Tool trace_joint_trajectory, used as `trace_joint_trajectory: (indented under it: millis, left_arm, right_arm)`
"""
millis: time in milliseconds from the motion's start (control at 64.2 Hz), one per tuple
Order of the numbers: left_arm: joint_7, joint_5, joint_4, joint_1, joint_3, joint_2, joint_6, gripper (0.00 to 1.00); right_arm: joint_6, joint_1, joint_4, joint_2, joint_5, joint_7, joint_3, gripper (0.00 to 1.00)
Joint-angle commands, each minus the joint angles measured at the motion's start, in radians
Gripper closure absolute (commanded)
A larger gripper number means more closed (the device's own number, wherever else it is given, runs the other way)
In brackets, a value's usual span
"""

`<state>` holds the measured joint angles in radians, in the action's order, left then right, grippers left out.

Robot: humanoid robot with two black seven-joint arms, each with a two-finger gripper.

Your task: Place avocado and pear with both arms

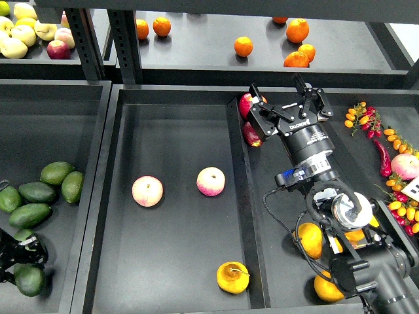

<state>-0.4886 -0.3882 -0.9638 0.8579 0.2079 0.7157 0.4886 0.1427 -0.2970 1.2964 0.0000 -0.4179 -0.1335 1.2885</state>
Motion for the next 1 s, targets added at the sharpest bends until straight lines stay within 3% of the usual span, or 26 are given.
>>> trace_joint_trajectory:
  millis: [0, 436, 670, 686, 779, 982]
  left_arm:
    - [0.0, -0.017, 0.001, -0.005, -0.001, -0.002, 0.0, 0.47]
    - [0.0, -0.027, 0.001, -0.023, -0.016, -0.001, 0.0, 0.33]
    - [0.0, -0.073, 0.001, -0.049, -0.053, 0.01, 0.0, 0.19]
    - [0.0, -0.072, 0.001, -0.049, -0.054, 0.013, 0.0, 0.13]
    - [0.0, -0.07, -0.001, -0.046, -0.076, 0.021, 0.0, 0.04]
    - [0.0, -0.057, -0.003, -0.046, -0.163, 0.082, 0.0, 0.01]
  right_arm:
    - [0.002, 0.002, 0.0, 0.0, -0.001, 0.0, 0.0, 0.0]
    - [0.002, 0.006, 0.0, 0.0, -0.001, 0.0, 0.0, 0.0]
    - [0.002, 0.007, -0.002, 0.0, -0.001, 0.0, -0.006, 0.0]
    - [0.002, 0.007, -0.002, 0.0, -0.001, 0.0, -0.009, 0.0]
    - [0.002, 0.009, -0.005, 0.0, -0.001, -0.001, -0.012, 0.0]
    - [0.002, 0.015, -0.006, 0.0, -0.001, -0.028, -0.014, 0.0]
